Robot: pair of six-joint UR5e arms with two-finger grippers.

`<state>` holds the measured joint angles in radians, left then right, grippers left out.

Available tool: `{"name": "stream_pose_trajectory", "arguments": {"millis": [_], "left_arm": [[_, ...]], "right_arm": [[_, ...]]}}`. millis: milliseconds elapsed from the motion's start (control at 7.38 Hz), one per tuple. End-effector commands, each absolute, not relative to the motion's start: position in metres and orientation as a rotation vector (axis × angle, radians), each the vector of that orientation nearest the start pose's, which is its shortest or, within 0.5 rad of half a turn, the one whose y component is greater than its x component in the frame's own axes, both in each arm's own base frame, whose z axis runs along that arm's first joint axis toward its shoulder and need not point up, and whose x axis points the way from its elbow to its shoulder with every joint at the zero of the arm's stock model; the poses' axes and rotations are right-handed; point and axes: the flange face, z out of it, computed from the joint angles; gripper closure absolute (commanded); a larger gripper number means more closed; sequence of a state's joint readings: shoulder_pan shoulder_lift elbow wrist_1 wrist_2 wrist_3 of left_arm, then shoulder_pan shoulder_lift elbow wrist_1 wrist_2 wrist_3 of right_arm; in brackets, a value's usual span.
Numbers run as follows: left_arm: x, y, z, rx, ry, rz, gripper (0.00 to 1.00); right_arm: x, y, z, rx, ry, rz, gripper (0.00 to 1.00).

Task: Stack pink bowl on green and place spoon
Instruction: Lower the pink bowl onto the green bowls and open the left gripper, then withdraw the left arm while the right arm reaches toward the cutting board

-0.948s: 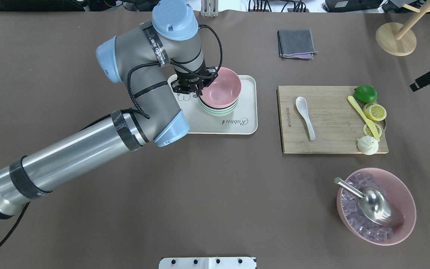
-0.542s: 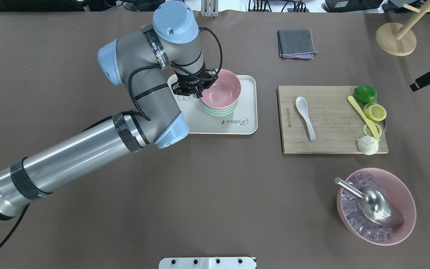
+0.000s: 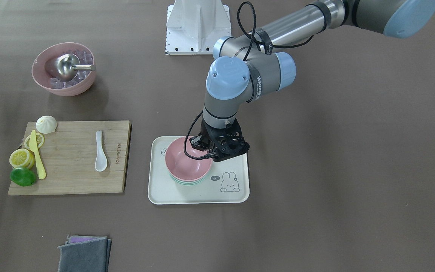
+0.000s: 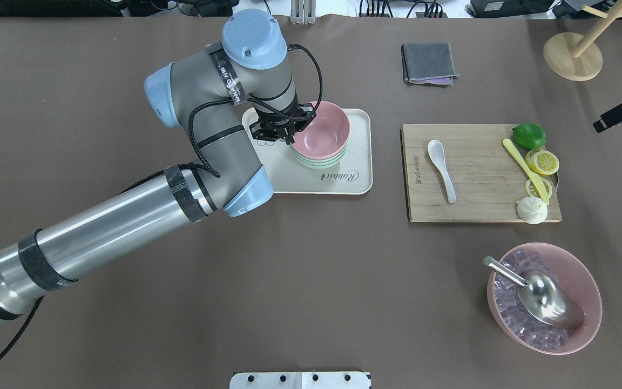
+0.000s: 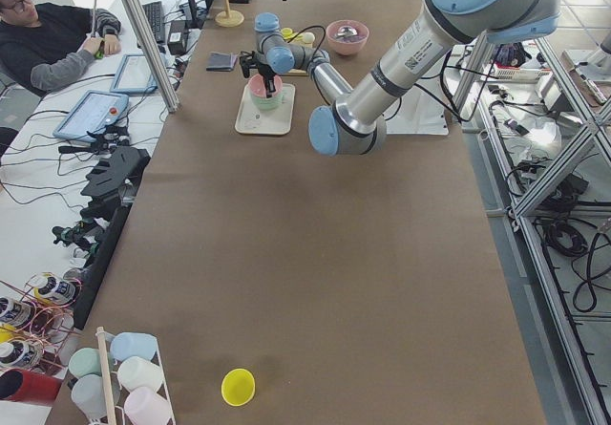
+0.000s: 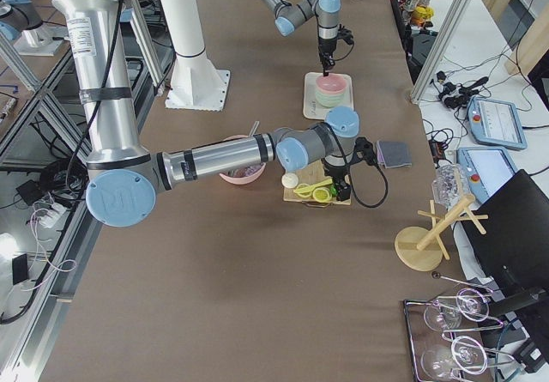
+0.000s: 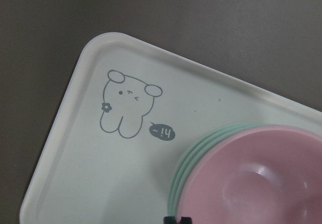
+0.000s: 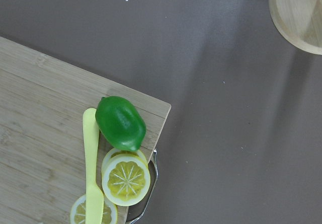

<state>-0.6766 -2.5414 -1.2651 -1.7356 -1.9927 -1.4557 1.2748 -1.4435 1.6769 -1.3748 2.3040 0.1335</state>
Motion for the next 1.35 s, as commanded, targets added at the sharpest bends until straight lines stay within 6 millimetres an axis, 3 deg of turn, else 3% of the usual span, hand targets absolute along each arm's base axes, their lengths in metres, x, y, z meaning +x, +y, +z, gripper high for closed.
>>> {"name": "stream_pose_trajectory", "arguments": {"millis": [0, 135, 406, 542, 813, 948, 1219], "left_arm": [[0.560, -0.569, 0.150, -0.047, 0.912, -0.338, 0.46], [0.557, -0.568, 0.148, -0.031, 0.928, -0.335, 0.02], [0.538, -0.568, 0.130, 0.002, 0.967, -0.300, 0.02], [0.513, -0.563, 0.144, 0.013, 0.970, -0.276, 0.02], [0.394, -0.563, 0.207, 0.022, 0.942, -0.154, 0.02], [0.334, -0.551, 0.239, 0.084, 0.886, -0.057, 0.02], [0.198, -0.559, 0.310, 0.165, 0.756, 0.092, 0.02]], "right_arm": [[-0.099, -0.552, 0.519, 0.248, -0.795, -0.311, 0.00], [-0.099, -0.552, 0.519, 0.248, -0.795, -0.311, 0.00], [-0.100, -0.552, 0.518, 0.249, -0.796, -0.312, 0.00], [-0.102, -0.554, 0.513, 0.250, -0.800, -0.302, 0.00], [-0.132, -0.561, 0.482, 0.242, -0.827, -0.266, 0.00], [-0.151, -0.557, 0.461, 0.232, -0.848, -0.238, 0.00], [-0.206, -0.541, 0.414, 0.230, -0.852, -0.188, 0.00]]}}
